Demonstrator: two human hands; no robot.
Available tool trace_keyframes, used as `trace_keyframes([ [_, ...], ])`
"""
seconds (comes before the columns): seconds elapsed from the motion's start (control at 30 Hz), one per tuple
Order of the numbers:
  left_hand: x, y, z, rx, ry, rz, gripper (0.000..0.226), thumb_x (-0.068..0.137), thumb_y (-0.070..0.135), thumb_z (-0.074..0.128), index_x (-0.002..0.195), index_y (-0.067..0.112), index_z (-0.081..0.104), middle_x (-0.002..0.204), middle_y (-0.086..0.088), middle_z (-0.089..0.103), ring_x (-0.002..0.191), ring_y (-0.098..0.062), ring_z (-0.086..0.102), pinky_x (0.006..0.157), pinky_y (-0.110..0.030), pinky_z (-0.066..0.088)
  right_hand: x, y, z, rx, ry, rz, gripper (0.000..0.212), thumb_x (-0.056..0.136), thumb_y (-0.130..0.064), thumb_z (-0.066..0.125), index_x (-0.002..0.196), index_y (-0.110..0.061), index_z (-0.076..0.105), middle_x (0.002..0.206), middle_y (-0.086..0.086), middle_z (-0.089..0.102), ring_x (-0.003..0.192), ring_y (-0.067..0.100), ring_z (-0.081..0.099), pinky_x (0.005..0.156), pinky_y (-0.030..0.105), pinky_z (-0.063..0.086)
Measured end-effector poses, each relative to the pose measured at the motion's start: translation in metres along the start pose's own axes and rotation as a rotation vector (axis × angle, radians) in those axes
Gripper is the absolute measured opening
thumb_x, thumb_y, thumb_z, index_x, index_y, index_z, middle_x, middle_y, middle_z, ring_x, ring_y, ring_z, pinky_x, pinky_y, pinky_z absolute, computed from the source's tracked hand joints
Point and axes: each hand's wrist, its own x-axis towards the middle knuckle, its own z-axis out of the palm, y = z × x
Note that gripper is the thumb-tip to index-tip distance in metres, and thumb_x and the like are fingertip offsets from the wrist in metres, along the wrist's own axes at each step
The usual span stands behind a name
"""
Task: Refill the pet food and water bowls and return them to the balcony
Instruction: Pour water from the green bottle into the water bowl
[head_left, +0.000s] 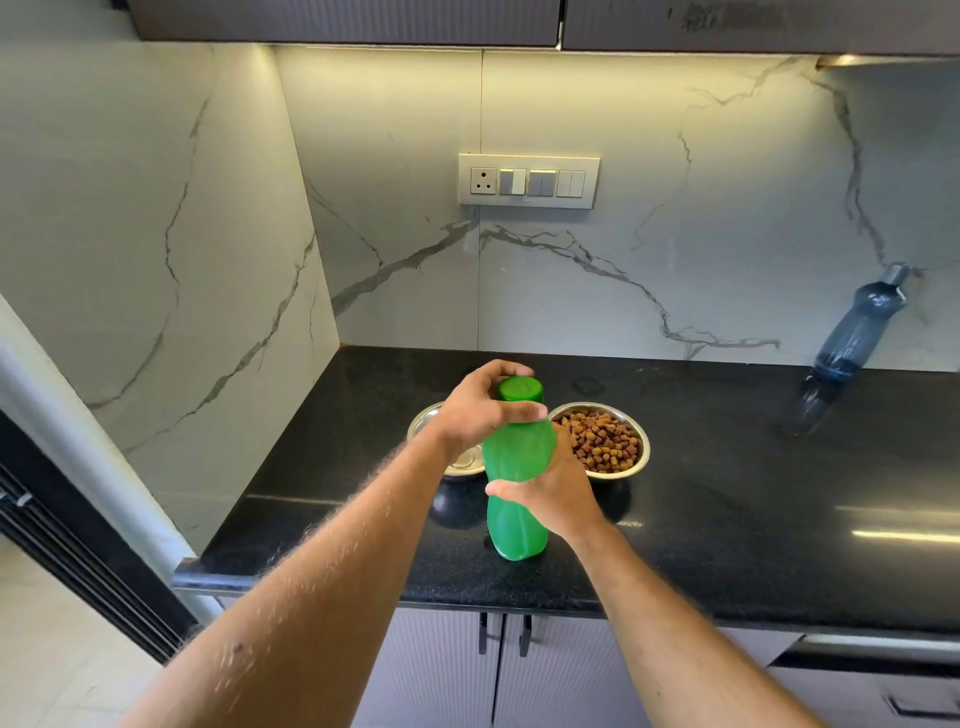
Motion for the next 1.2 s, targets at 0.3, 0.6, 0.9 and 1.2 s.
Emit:
trace_keyframes([
  [0.3, -0.006, -0.006, -0.007, 0.003, 0.024, 0.014, 0.067, 0.061, 0.011, 0.081, 0.124, 0.021, 0.061, 0.119, -0.011, 0.065, 0.111, -0.029, 0.064, 0.096, -0.041, 0.054, 0.003, -0.003, 0.002, -0.006, -0.030, -0.008, 0.106, 0.046, -0.046, 0.098, 0.132, -0.032, 0.039, 0.107, -0.024, 0.057, 0.098, -0.020, 0.056, 0.065, 0.004, 0.049],
  [0.6, -0.002, 0.001, -0.009, 0.014, -0.069, 0.006, 0.081, 0.064, 0.008, 0.069, 0.139, 0.029, 0.048, 0.132, -0.008, 0.057, 0.118, -0.028, 0.058, 0.101, -0.042, 0.050, 0.006, -0.005, 0.001, -0.014, -0.027, 0.009, 0.107, 0.044, -0.051, 0.096, 0.133, -0.032, 0.040, 0.106, -0.024, 0.056, 0.092, -0.010, 0.060, 0.067, 0.010, 0.046],
  [0.9, -0.001, 0.003, -0.007, -0.038, -0.127, -0.015, 0.078, 0.065, 0.012, 0.066, 0.139, 0.025, 0.046, 0.137, -0.009, 0.053, 0.122, -0.028, 0.056, 0.105, -0.046, 0.048, 0.003, -0.001, 0.003, 0.033, 0.011, 0.002, 0.104, 0.044, -0.047, 0.097, 0.130, -0.032, 0.040, 0.110, -0.014, 0.062, 0.098, 0.004, 0.065, 0.083, 0.029, 0.057],
  [1.2, 0.004, -0.001, -0.005, -0.100, -0.008, -0.068, 0.049, 0.071, 0.002, 0.080, 0.116, 0.014, 0.065, 0.111, -0.011, 0.071, 0.104, -0.028, 0.069, 0.083, -0.031, 0.058, 0.003, -0.001, 0.000, 0.022, 0.006, 0.012, 0.106, 0.044, -0.048, 0.097, 0.132, -0.029, 0.040, 0.110, -0.013, 0.063, 0.099, 0.006, 0.066, 0.081, 0.026, 0.058],
])
